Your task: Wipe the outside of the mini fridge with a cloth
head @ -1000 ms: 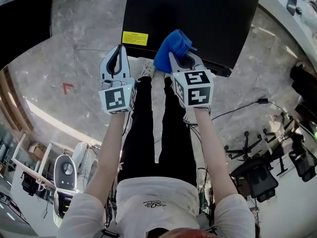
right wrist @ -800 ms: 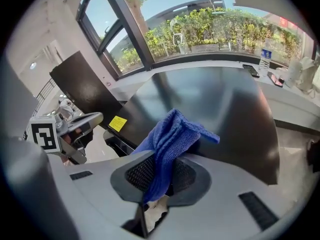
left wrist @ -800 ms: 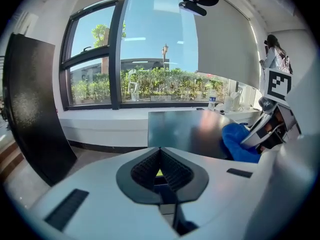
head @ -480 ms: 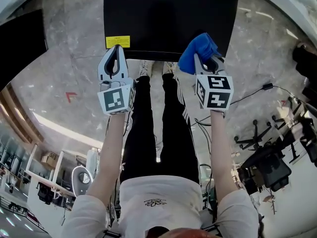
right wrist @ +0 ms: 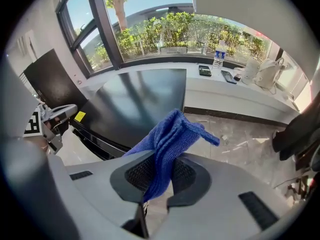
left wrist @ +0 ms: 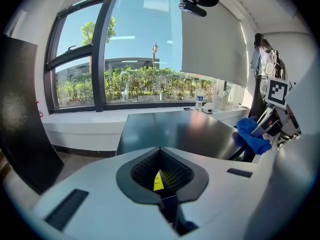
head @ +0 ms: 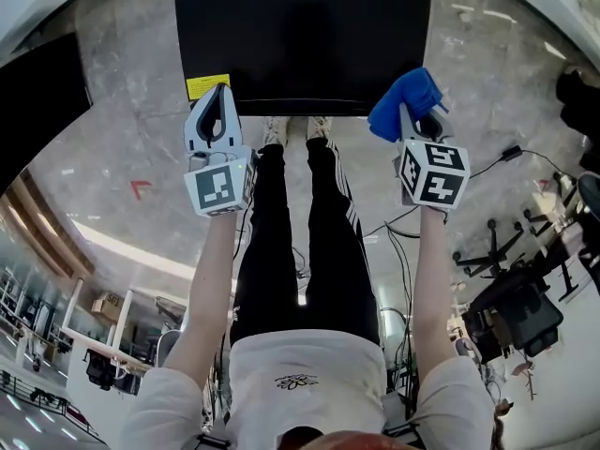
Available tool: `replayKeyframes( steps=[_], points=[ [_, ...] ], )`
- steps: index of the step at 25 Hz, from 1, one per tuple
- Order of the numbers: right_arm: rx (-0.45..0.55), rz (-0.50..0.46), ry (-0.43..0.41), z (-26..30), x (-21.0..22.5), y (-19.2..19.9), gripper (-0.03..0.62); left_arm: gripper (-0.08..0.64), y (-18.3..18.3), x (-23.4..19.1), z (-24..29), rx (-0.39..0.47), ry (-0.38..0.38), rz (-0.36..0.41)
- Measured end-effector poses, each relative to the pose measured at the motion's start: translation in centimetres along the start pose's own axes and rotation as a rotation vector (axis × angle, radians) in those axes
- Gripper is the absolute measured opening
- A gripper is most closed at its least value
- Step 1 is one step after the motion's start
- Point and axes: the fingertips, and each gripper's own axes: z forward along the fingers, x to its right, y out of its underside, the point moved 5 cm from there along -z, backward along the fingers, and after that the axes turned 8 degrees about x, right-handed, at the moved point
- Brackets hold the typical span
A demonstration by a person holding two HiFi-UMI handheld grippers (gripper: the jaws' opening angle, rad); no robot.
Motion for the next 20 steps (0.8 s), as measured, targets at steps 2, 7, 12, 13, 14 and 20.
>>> replayKeyframes(
  steps=[2,7,12,13,14,20],
  points=[
    [-0.002,0.013,0.013,0.1,0.2,0.1,0.072,0.005,0.1,-0.7,0.1,0.002,-0.006,0.001],
    [-0.026,0.008,0.072,0.0,1.7,0.2,0.072,0.005,-0.6,-1.2,0.1,0.000,-0.015,0.011],
    [-0.103,-0.033,0.181,0.2,4.4,1.5,0.072,0.005,-1.0,-0.8,-0.1,0.002,-0.030,-0.003],
    [-0.104,-0.023,0.187,-0.3,4.6,1.5,0.072,0.005,-1.1,-0.8,-0.1,0.002,-0.036,-0.009],
    [-0.098,-0.016,0.191,-0.9,4.6,1.3,0.072,0.005,-1.4,-0.7,-0.2,0.005,-0.042,-0.018],
    [0.013,-0.002,0.215,-6.9,3.5,-4.3,0.072,0.005,-9.4,-0.2,-0.9,0.108,-0.037,-0.030]
  ],
)
